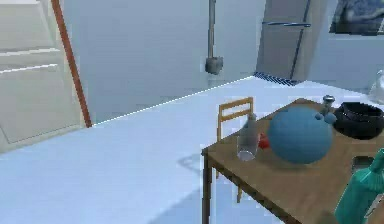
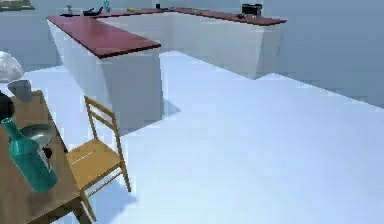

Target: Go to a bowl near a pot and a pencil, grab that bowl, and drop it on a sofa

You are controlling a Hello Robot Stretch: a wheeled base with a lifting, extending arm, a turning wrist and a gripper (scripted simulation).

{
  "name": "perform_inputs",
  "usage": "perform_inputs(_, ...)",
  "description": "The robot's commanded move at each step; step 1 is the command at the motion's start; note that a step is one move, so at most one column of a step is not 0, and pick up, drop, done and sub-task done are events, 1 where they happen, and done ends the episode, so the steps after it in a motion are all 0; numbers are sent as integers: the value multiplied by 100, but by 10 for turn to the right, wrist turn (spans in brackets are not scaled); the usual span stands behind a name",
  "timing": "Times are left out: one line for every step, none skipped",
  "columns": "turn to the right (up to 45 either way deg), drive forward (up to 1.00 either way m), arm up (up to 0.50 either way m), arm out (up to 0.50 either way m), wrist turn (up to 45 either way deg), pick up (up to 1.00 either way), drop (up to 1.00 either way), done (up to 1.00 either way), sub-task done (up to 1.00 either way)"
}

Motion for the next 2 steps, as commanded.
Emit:
perform_inputs(450,0,0,0,0,0,0,0,0)
perform_inputs(210,0,0,0,0,0,0,0,0)
